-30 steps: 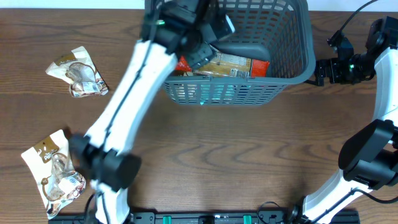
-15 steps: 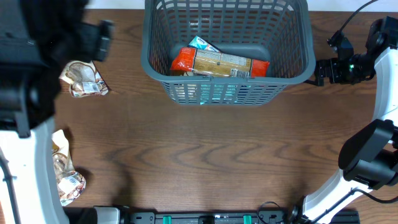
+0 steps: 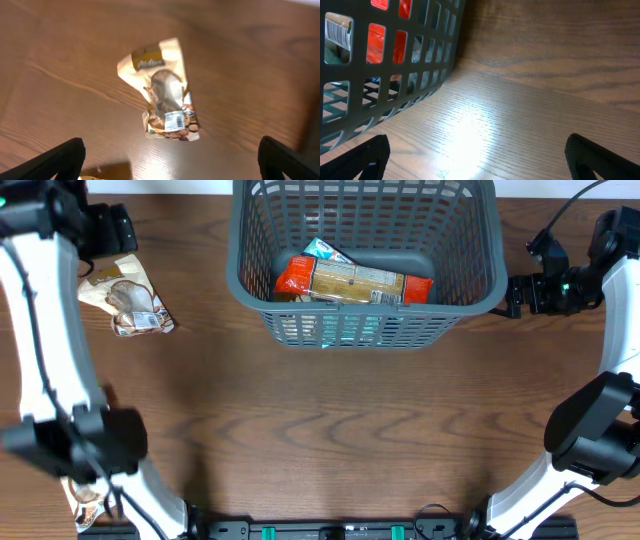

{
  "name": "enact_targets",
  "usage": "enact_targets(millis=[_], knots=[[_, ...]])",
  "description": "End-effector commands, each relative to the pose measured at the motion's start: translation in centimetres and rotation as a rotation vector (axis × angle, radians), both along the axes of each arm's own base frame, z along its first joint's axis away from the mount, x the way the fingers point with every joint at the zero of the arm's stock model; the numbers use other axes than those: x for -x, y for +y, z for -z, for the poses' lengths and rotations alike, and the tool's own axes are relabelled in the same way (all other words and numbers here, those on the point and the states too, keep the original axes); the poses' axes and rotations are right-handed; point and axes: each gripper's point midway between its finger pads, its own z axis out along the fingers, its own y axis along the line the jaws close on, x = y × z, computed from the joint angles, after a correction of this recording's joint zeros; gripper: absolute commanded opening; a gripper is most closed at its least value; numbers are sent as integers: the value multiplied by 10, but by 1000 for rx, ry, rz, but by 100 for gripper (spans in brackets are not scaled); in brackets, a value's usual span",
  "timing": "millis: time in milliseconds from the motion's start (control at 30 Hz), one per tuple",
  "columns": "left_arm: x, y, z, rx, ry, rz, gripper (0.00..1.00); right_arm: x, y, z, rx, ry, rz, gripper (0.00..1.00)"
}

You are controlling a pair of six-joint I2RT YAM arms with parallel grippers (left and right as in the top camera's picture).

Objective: Pack container
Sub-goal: 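Move the left gripper toward the crumpled snack pouch at upper left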

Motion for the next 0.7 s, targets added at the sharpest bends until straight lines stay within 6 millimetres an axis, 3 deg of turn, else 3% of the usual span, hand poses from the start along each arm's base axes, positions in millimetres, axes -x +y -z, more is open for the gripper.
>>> enact_targets(millis=[0,133,300,500,667], knots=[[-8,15,44,65,76,-59,100,0,5,-4,-21,-8,-4,99],[-16,30,96,155,152,-105,100,2,6,-4,-22,-3,-4,99],[-19,48,147,197,220,-157,100,2,6,-4,-23,-2,-4,99],[-23,56,191,217,274,-172,99,4,7,-3,-27,9,-3,99],[-35,48,222,285,270,-152,99,5,7,-3,-28,12,-3,99]])
